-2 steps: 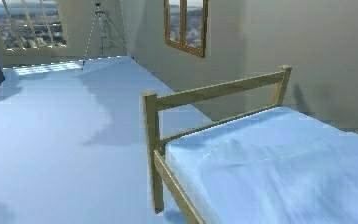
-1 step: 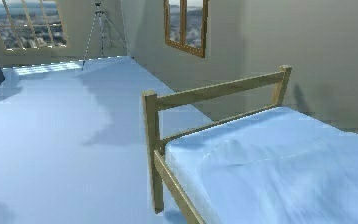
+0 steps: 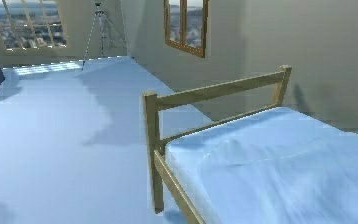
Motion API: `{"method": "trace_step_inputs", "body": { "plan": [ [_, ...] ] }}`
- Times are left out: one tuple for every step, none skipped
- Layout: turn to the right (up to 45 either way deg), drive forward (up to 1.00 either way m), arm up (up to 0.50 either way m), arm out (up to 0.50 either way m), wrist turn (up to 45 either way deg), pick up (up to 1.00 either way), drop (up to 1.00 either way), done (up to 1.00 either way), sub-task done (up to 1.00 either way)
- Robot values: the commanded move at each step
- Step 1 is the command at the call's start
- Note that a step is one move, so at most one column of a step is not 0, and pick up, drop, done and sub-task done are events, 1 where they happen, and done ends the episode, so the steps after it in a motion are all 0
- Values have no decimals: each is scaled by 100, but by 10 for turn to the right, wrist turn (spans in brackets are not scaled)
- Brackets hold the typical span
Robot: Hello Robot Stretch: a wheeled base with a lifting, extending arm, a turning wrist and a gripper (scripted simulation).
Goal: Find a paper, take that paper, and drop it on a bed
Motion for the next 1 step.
{"method": "trace_step_inputs", "body": {
  "plan": [
    [0, 0, 0, 0, 0, 0, 0, 100, 0]
  ]
}}
